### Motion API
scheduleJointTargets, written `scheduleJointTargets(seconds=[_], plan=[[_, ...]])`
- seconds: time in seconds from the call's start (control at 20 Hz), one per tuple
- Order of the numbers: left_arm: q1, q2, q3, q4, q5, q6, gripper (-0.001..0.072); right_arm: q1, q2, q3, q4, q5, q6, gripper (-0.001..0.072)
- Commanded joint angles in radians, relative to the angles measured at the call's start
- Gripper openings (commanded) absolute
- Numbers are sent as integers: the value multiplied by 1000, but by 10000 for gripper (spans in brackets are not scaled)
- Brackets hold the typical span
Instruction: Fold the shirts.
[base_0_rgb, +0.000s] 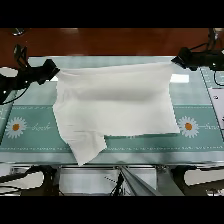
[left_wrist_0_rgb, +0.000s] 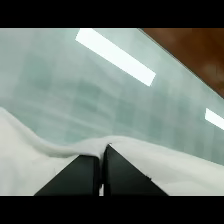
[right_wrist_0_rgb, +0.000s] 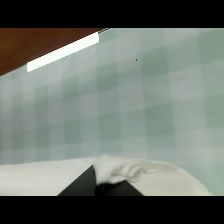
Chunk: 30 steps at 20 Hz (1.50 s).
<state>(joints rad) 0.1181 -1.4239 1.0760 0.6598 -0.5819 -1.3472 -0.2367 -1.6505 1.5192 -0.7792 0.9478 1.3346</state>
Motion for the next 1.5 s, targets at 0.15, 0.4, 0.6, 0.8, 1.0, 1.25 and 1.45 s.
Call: scheduleJointTargets(seconds=[0.15, 0.4, 0.6, 0.8, 1.0, 1.25, 1.45], plan=[[35, -56, 33, -32, -194, 16, 24, -21, -133, 84, 18, 152, 27, 22], [98, -61, 19, 68, -557, 161, 24, -66, -121, 75, -151, 399, -15, 22], [80, -67, -106, 151, -534, 148, 25, -27, -125, -36, -225, 347, -11, 22], [93, -74, -76, 178, -672, 78, 707, -34, -124, -58, -225, 365, 24, 623], [182, -5, -39, 339, -876, 50, 707, -139, -6, -59, -339, 487, 27, 622], [315, 230, -392, 394, -795, 40, 706, -270, 308, -509, -295, 234, 40, 622], [331, 398, -648, 208, -696, 60, 707, -265, 511, -844, -76, 142, -92, 621]])
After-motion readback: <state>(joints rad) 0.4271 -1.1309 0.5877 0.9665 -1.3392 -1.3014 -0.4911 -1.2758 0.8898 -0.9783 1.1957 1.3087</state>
